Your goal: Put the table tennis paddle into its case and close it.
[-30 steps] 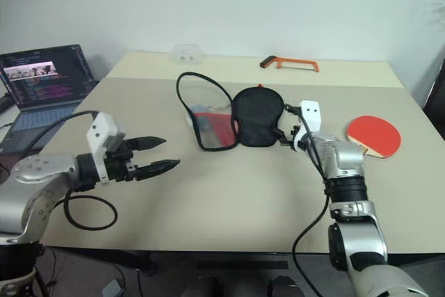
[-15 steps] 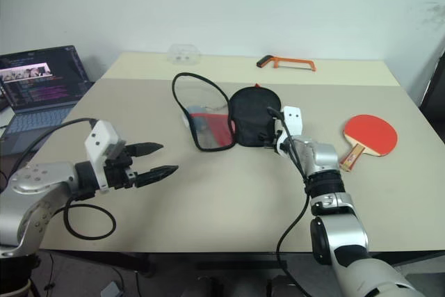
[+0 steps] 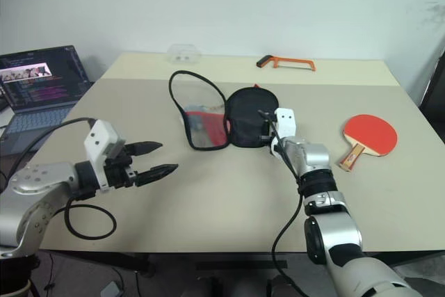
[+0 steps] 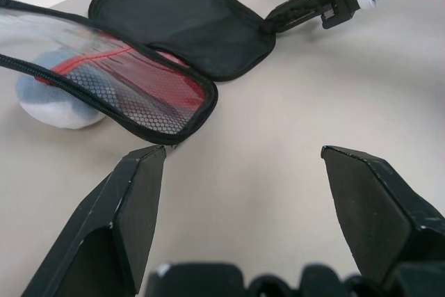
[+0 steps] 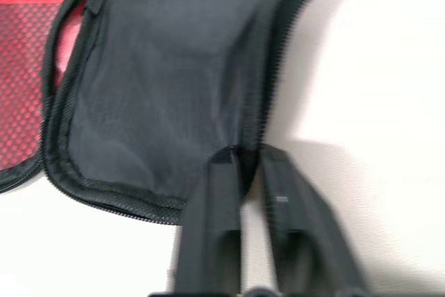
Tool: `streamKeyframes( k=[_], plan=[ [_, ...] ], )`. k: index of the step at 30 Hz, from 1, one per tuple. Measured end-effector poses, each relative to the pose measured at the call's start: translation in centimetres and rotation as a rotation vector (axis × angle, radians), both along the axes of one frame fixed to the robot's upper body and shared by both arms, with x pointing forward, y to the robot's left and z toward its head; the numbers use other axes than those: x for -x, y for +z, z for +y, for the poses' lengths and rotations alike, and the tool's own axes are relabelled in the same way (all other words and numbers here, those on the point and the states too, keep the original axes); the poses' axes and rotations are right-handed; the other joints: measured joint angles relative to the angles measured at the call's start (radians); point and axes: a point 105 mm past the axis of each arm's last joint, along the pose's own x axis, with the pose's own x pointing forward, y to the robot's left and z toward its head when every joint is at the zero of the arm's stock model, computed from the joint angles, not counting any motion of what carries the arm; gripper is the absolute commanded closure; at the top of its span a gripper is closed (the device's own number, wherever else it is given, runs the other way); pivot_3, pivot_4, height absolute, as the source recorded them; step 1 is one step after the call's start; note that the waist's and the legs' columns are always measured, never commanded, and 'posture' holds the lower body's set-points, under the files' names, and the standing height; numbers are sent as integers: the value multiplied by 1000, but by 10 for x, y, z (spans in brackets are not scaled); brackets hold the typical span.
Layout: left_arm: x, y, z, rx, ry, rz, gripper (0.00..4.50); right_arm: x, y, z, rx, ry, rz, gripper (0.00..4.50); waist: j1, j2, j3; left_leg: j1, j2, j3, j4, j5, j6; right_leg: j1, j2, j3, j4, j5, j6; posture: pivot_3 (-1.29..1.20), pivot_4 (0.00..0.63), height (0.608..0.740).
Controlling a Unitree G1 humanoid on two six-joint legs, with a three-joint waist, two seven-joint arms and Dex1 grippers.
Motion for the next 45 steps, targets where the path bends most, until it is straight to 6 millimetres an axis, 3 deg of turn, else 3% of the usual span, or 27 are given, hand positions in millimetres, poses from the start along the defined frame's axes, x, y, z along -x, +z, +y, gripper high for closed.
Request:
streamKeyframes(
  k=[5, 13, 31, 42, 45],
  plan=[
    [-3, 0, 2, -2, 7, -5, 584, -3, 3, -11, 28, -28, -19, 4457, 0, 0, 0, 0, 0, 0, -1, 0, 0, 0, 0, 0, 0, 0, 0, 0, 150, 740],
    [-5, 1, -1, -5, -6, -12, 584, -7, 6, -50, 80, -114, -34, 4457, 1, 0, 0, 0, 0, 1, -4, 0, 0, -1, 0, 0, -1, -1, -1, 0, 150, 740],
    [-8, -2, -6, -2, -41, 0, 584, 15, -3, -106, 167, -139, -22, 4457, 11, 0, 0, 0, 0, 2, -8, 0, 0, -3, 0, 1, -2, -1, -2, 0, 150, 740],
    [-12, -2, -7, -14, -46, -1, 584, 20, -4, -111, 199, -102, -19, 4457, 11, 0, 0, 0, 0, 2, -8, 0, 0, -3, 0, 1, -2, -1, -2, 0, 150, 740],
    [-12, -2, -8, -15, -52, 2, 584, 23, -3, -109, 201, -75, -18, 3840, 10, 0, 0, 0, 0, 2, -8, 0, 0, -3, 0, 1, -2, -1, -2, 0, 150, 740]
  ],
)
